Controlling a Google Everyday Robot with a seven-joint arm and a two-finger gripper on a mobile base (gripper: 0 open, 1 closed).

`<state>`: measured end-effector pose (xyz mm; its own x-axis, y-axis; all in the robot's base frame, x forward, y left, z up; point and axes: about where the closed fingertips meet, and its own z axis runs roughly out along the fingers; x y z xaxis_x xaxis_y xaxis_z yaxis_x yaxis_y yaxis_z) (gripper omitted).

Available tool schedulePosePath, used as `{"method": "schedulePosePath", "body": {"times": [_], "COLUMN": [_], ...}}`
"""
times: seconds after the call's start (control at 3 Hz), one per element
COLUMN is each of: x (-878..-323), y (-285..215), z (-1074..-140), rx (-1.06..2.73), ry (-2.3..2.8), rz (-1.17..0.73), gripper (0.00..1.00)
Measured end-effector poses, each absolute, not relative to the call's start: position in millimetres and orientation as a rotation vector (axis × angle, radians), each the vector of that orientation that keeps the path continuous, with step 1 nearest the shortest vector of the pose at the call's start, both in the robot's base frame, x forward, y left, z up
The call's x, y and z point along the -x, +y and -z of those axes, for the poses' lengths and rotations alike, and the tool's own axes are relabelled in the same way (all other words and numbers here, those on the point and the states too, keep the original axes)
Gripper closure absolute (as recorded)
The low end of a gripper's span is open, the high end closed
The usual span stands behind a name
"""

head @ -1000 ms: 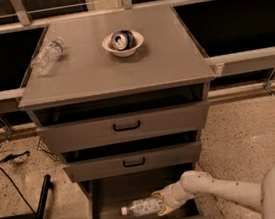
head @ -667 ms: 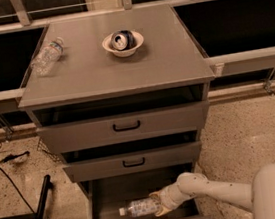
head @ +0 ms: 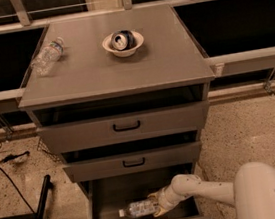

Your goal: Place blue plastic bottle into bottom drawer

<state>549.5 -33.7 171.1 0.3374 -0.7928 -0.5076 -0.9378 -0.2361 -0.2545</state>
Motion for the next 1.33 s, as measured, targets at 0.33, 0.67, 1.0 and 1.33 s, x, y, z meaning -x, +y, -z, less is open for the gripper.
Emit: {"method": "schedulePosePath", "body": {"times": [0.33, 0.67, 1.0, 1.33], "x": [-552, -558, -558, -558], "y": [-36, -37, -35, -35], "z": [-151, -119, -116, -115], "rx": [2.115, 2.134, 2.132, 2.132], "ry": [1.55, 1.609, 1.612, 1.613], "rz": [-0.365, -0.376, -0.385, -0.386], "gripper": [1.0, 1.0, 1.0, 0.76]}}
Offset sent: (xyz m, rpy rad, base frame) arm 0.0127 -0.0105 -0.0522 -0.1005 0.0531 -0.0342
